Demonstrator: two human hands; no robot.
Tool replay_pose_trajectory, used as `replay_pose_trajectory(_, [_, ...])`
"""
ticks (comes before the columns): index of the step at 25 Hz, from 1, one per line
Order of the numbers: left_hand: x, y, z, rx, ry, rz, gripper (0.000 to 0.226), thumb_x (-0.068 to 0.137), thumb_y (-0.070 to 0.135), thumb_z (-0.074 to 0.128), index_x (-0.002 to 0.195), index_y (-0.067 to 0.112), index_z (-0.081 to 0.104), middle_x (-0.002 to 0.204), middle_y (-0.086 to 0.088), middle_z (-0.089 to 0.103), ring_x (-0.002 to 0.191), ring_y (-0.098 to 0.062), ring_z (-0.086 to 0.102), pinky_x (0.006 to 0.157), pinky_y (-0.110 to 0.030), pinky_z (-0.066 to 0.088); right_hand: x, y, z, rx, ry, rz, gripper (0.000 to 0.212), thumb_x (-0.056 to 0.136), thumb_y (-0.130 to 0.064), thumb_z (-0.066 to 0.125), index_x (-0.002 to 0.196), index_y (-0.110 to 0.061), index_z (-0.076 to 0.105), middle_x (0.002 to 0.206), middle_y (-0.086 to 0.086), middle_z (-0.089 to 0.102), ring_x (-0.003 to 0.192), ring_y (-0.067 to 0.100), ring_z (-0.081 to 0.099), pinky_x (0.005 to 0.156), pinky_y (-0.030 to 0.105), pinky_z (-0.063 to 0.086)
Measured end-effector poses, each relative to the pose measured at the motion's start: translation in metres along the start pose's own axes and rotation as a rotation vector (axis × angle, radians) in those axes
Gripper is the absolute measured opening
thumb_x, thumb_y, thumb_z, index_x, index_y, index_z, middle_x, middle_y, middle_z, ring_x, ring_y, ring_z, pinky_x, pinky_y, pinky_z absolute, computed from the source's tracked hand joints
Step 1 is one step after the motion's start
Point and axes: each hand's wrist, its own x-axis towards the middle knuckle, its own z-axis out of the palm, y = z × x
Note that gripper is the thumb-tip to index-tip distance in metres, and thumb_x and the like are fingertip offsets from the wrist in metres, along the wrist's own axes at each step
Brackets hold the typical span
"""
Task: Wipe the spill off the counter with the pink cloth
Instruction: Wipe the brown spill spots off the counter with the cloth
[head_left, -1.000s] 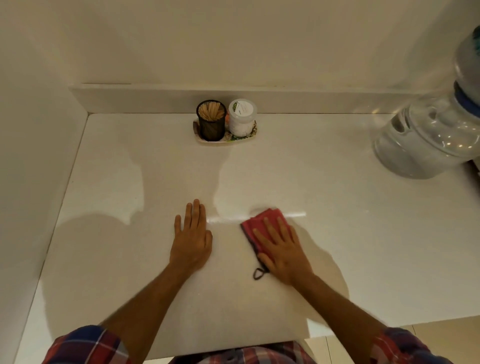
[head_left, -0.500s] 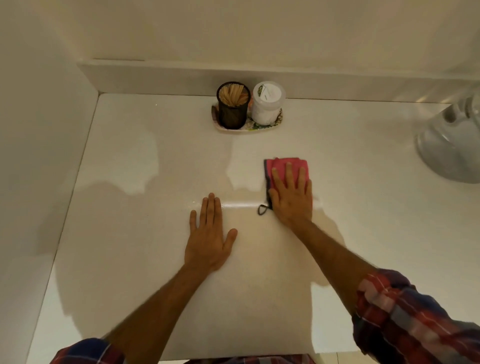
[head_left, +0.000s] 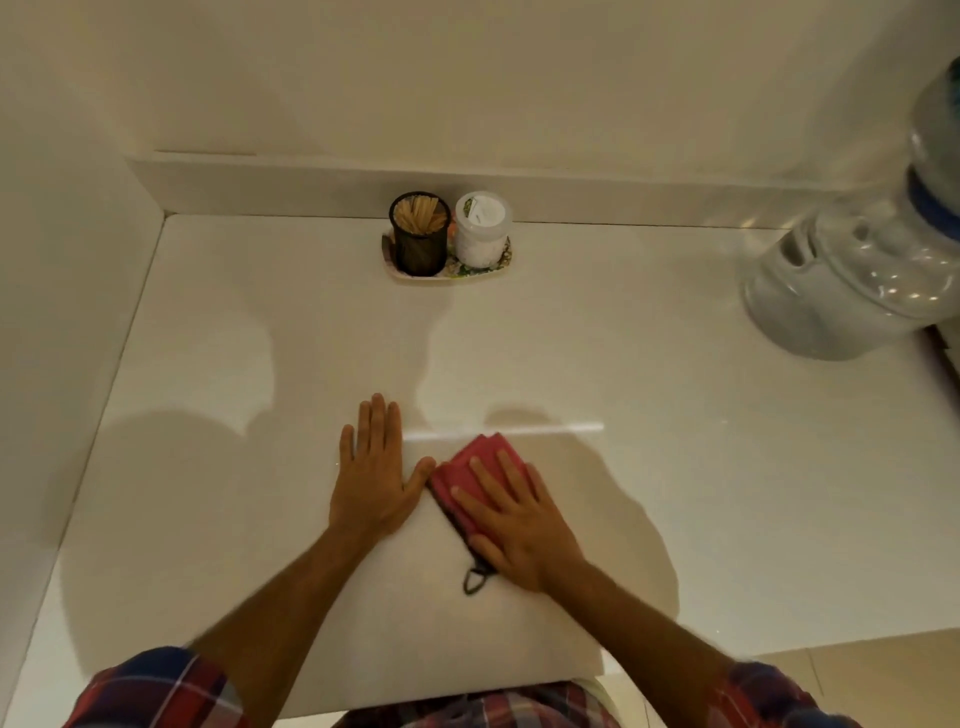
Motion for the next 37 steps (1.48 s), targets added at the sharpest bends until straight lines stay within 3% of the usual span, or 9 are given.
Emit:
replay_pose_trajectory(6, [0.001,-0.001,0.002,0.062,0.008,-0.001,0.093,0.092,0.071,0.022,0.158,0.010,-0.003,0.167,-0.012,-0.009,0.154,-0.027,-0.011,0.123,-0.054,0.006,-0.049,0.102,-0.016,-0.008,-0.005,0.210,0.065,0.097,-0.054,0.037,0.158,-0.037,0.018,0.168,0.007,0.014,0.155,0.038,0.003,0.116,0.062,0.023])
replay_pose_trajectory(10, [0.004,-0.001,0.005,0.068,0.000,-0.010,0.094,0.091,0.072,0.022,0.158,0.010,-0.004,0.167,-0.012,-0.010,0.154,-0.028,-0.011,0.123,-0.054,0.007,0.007,0.145,-0.031,-0.009,0.085,0.483,0.066,0.097,-0.050,0.035,0.158,-0.030,0.021,0.167,0.011,0.019,0.152,0.043,0.012,0.116,0.060,0.025])
replay_pose_trajectory(14, [0.005,-0.001,0.004,0.052,-0.014,-0.014,0.095,0.091,0.072,0.022,0.157,0.011,-0.007,0.167,-0.012,-0.012,0.154,-0.028,-0.013,0.123,-0.054,0.005,0.100,0.135,-0.039,0.019,0.187,0.691,0.062,0.101,-0.045,0.039,0.158,-0.026,0.023,0.166,0.016,0.020,0.150,0.048,0.012,0.117,0.066,0.022])
replay_pose_trajectory(20, [0.003,0.001,0.000,-0.039,0.020,-0.019,0.091,0.092,0.071,0.012,0.157,0.012,-0.009,0.168,-0.008,-0.012,0.154,-0.022,-0.014,0.124,-0.049,0.001,0.188,0.043,-0.043,0.073,0.174,0.378,0.064,0.099,-0.053,0.033,0.158,-0.033,0.019,0.167,0.011,0.018,0.152,0.045,0.008,0.121,0.063,0.016])
replay_pose_trajectory(23, [0.002,-0.001,-0.001,-0.154,0.077,-0.024,0.088,0.094,0.071,0.014,0.157,0.014,-0.011,0.168,-0.006,-0.011,0.154,-0.018,-0.013,0.124,-0.044,-0.001,0.177,-0.013,-0.030,0.041,0.128,0.113,0.063,0.100,-0.056,0.031,0.158,-0.035,0.017,0.168,0.006,0.015,0.153,0.041,0.003,0.121,0.062,0.015])
replay_pose_trajectory(26, [0.001,0.000,-0.003,-0.172,0.102,-0.015,0.083,0.096,0.067,0.013,0.158,0.015,-0.007,0.168,-0.006,-0.006,0.154,-0.017,-0.011,0.125,-0.046,0.003,0.143,-0.033,-0.019,0.027,0.067,-0.018,0.067,0.099,-0.055,0.033,0.159,-0.036,0.009,0.170,0.002,0.008,0.155,0.037,-0.003,0.122,0.062,0.013])
replay_pose_trajectory(31, [-0.001,0.000,-0.004,-0.044,0.014,0.010,0.086,0.094,0.070,0.008,0.157,0.015,-0.008,0.167,-0.007,-0.011,0.153,-0.020,-0.015,0.124,-0.049,0.002,0.058,-0.007,-0.013,0.002,0.032,-0.074,0.068,0.099,-0.058,0.033,0.159,-0.036,0.008,0.170,0.003,0.008,0.155,0.037,-0.003,0.123,0.058,0.007])
replay_pose_trajectory(37, [0.001,0.001,-0.004,0.047,-0.015,0.000,0.090,0.093,0.071,0.012,0.158,0.012,-0.006,0.167,-0.009,-0.013,0.153,-0.024,-0.014,0.124,-0.051,0.004,-0.016,0.078,-0.016,0.001,-0.008,0.159,0.068,0.098,-0.059,0.031,0.158,-0.038,0.007,0.169,0.001,0.002,0.155,0.036,-0.007,0.120,0.060,0.017])
